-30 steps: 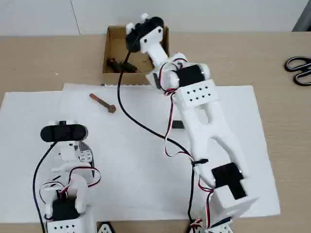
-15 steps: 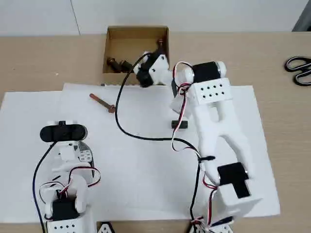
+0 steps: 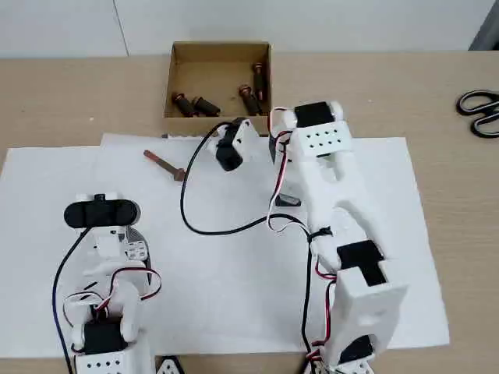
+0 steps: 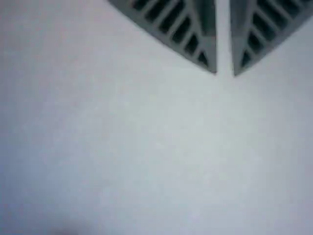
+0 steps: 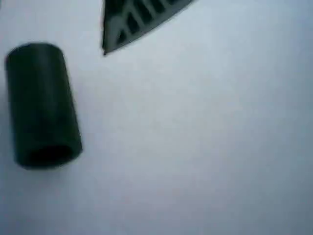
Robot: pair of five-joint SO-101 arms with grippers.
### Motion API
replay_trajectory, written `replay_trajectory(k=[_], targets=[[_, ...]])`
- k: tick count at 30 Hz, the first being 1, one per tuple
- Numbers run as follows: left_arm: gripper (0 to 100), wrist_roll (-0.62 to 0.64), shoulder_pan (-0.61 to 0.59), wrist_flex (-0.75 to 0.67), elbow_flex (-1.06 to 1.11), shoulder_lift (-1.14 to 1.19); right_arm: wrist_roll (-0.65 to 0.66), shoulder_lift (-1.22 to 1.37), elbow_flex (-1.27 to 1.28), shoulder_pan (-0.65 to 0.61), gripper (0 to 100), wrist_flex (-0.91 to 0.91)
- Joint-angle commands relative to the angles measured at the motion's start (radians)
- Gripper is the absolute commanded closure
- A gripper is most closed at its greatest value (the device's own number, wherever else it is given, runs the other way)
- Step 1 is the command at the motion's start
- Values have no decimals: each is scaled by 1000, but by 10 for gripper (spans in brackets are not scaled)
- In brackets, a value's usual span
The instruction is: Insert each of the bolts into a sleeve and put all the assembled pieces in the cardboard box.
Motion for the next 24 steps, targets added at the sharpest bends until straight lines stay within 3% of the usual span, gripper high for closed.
replay_trajectory(k=[1, 24], targets=[[994, -5, -8, -20, -4, -8, 29, 21, -48, -21, 855, -4], [994, -5, -8, -20, -4, -8, 26, 211, -51, 21, 860, -84]])
